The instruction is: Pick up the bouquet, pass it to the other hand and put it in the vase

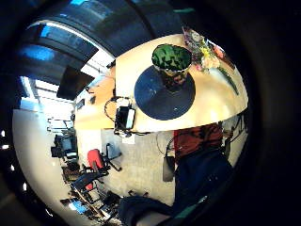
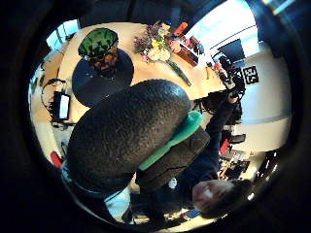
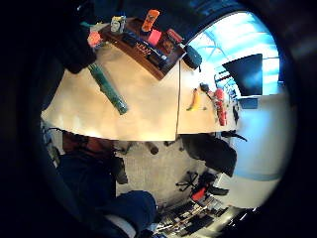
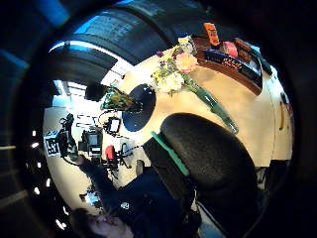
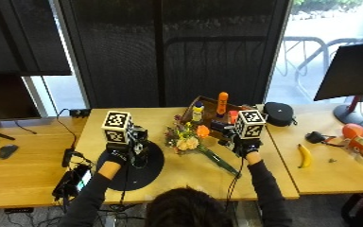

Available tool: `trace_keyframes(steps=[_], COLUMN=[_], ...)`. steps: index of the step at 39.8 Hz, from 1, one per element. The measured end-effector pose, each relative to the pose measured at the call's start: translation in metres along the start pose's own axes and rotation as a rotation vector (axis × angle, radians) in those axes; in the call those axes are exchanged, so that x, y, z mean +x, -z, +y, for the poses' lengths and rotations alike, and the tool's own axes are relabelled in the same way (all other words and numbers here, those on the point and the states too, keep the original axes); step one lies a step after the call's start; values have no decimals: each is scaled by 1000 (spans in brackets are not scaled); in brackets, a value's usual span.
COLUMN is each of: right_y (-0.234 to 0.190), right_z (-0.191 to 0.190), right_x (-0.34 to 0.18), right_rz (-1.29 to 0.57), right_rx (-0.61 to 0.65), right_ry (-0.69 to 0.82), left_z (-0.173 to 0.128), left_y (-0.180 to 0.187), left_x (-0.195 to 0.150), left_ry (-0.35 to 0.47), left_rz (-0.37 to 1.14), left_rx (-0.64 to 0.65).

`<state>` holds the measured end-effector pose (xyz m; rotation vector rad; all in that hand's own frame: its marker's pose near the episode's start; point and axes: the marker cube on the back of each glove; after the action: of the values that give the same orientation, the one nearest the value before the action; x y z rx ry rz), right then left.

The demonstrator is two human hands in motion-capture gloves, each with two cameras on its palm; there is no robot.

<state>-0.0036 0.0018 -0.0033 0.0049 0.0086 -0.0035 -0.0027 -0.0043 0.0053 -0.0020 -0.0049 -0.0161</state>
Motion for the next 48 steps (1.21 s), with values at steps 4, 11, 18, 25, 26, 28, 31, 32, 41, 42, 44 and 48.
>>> trace_keyframes(steps=[4, 11, 18, 25, 26, 28, 31, 32, 41, 42, 44, 48], right_y=[7, 18, 22, 31, 32, 36, 45, 48, 46, 41, 28, -6], right_z=[4, 7, 6, 5, 5, 5, 0, -3, -35, -38, -46, -62], right_x=[-9, -26, -32, -25, -24, -23, -18, -15, 5, 7, 12, 23], right_rz=[19, 57, 62, 61, 56, 43, 16, 10, -32, -47, -88, -148], right_rx=[14, 32, 35, 12, 13, 14, -1, -11, -106, -123, -161, -205], right_ry=[5, 37, 42, 1, -7, -28, -86, -110, -271, -285, -310, -356], left_z=[-3, -8, -12, -18, -18, -20, -24, -25, -28, -27, -27, -28], left_y=[-2, -5, -10, -16, -17, -17, -18, -18, -15, -14, -14, -15], left_x=[0, 4, 6, 4, 4, 3, 1, 0, -5, -5, -5, -5], left_ry=[10, 6, 0, 5, 5, 6, 14, 18, 23, 20, 17, 12], left_rz=[-4, -6, 5, 12, 14, 18, 18, 16, 20, 20, 22, 40], left_rx=[-5, -12, -10, -30, -30, -29, -31, -33, -23, -22, -25, -30])
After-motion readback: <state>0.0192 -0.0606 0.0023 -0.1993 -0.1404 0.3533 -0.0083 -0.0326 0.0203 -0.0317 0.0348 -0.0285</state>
